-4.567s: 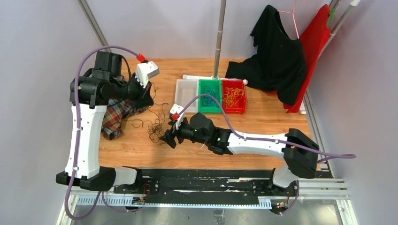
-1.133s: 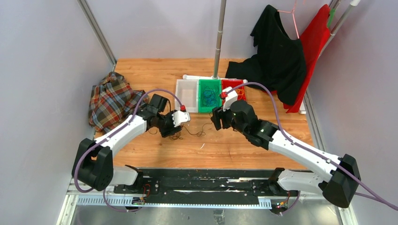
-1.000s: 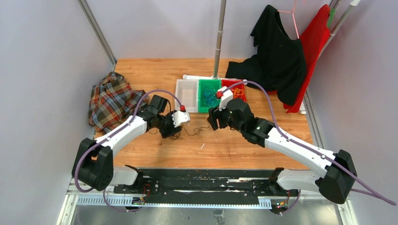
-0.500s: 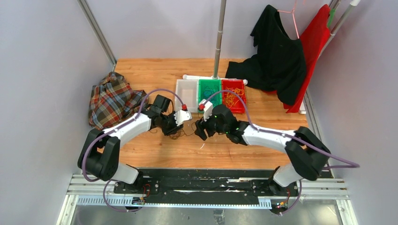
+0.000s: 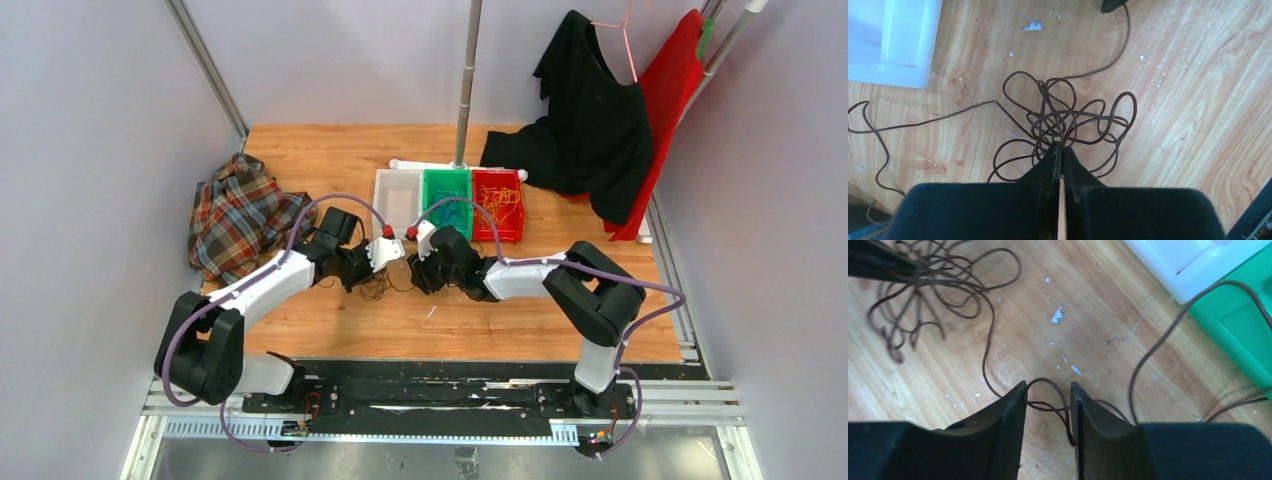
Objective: Untangle the cables
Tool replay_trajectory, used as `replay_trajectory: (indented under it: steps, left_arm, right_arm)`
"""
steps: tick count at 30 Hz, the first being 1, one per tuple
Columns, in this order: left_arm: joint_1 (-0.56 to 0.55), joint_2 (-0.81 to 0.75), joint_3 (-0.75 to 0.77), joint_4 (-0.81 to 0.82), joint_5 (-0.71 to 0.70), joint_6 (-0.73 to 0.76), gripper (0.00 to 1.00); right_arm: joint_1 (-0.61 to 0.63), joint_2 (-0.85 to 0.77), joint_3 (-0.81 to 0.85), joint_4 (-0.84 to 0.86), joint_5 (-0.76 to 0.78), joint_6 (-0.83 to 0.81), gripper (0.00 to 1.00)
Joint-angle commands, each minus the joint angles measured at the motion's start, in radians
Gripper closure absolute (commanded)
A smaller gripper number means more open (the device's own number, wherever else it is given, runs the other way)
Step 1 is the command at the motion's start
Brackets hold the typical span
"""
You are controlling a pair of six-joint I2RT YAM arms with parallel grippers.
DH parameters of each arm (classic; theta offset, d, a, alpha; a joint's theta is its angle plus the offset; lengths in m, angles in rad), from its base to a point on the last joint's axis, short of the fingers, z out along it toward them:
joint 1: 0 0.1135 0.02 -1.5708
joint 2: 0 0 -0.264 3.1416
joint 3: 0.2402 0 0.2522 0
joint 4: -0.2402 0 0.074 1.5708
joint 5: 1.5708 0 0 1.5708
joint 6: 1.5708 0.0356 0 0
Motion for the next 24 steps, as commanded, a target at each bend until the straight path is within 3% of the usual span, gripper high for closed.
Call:
replay_trajectory:
  steps: [1, 3, 4, 13, 18, 24]
  left_arm:
    - [-0.004, -0.049, 0.008, -0.066, 0.019, 0.018, 0.99]
    - [-0.003, -0.066, 0.011, -0.090, 0.014, 0.023, 0.99]
    - [-0.003, -0.077, 0.010, -0.104, 0.009, 0.029, 0.99]
    - [0.100, -0.255, 0.008, -0.289, -0.100, 0.123, 0.99]
    - [0.224, -0.386, 0.013, -0.423, -0.123, 0.248, 0.99]
    - [0.255, -0.501, -0.020, -0.506, -0.225, 0.356, 0.99]
  right_arm:
    - [0.010, 0.029, 0.009, 0.078, 0.078, 0.049, 0.76]
    - [0.009, 0.015, -0.001, 0.087, 0.097, 0.068, 0.97]
    - [0.009, 0.002, -0.008, 0.093, 0.103, 0.078, 0.99]
    - [-0.015, -0.189, -0.089, -0.049, 0.276, 0.084, 0.99]
    - [-0.075, -0.326, -0.184, -0.096, 0.335, 0.113, 0.99]
    - [-0.174, -0.506, -0.202, -0.222, 0.384, 0.124, 0.99]
